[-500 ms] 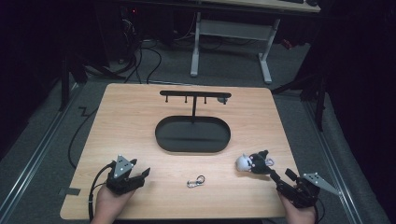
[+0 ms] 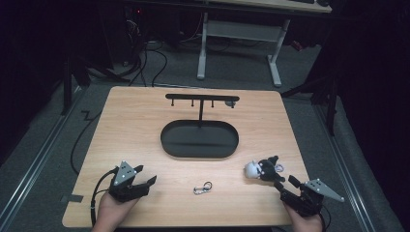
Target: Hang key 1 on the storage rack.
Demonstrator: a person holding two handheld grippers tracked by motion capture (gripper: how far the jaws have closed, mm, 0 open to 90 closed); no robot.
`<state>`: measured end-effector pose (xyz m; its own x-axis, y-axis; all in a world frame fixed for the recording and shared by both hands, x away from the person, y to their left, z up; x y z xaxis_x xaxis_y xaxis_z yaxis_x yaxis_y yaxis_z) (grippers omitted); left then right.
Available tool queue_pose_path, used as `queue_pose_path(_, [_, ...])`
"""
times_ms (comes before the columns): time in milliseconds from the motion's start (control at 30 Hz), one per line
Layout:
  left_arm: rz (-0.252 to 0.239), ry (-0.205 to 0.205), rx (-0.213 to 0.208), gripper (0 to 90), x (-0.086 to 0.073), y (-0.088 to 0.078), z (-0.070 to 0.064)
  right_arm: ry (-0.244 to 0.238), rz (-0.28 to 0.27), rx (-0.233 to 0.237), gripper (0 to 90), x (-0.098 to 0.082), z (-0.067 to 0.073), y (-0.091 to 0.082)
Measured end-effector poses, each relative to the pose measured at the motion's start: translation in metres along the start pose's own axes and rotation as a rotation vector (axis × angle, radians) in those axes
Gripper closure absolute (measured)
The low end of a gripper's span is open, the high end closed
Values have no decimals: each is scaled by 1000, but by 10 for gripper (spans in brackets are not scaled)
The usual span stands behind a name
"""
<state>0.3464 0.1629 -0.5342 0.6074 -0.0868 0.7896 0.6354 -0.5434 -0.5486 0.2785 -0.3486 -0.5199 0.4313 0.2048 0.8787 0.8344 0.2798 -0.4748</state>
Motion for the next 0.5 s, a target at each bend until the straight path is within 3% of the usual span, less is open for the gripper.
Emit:
queue_pose_path(33, [-2, -14, 27, 348, -3, -5, 9, -17, -4, 11, 396, 1, 0, 1])
queue_pose_path(200, [-16, -55, 93, 353, -8, -19, 26, -44, 1, 47, 425, 2, 3, 4])
queue_pose_path(333, [-26, -77, 108, 353, -8, -21, 30, -62, 10, 67, 438, 3, 5, 7])
queue_pose_path(400, [-27, -65, 110, 352, -10, -19, 29, -83, 22, 80, 508, 3, 8, 10])
queue_pose_path(500, [-10, -48, 100, 346, -13, -14, 25, -86, 57, 132, 704, 4, 13, 12])
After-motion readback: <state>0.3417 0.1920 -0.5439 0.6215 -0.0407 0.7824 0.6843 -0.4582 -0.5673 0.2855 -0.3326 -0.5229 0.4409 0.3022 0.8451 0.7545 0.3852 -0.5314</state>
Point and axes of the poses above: each handheld gripper's, and its own axes: y roughly forward along the jaws, x roughly out of its top, z roughly to its left, the point moved 4 cm from there along y, roughly forward along the jaws, and after that the axes turned 15 degrees about -y, right-handed, at the moved point
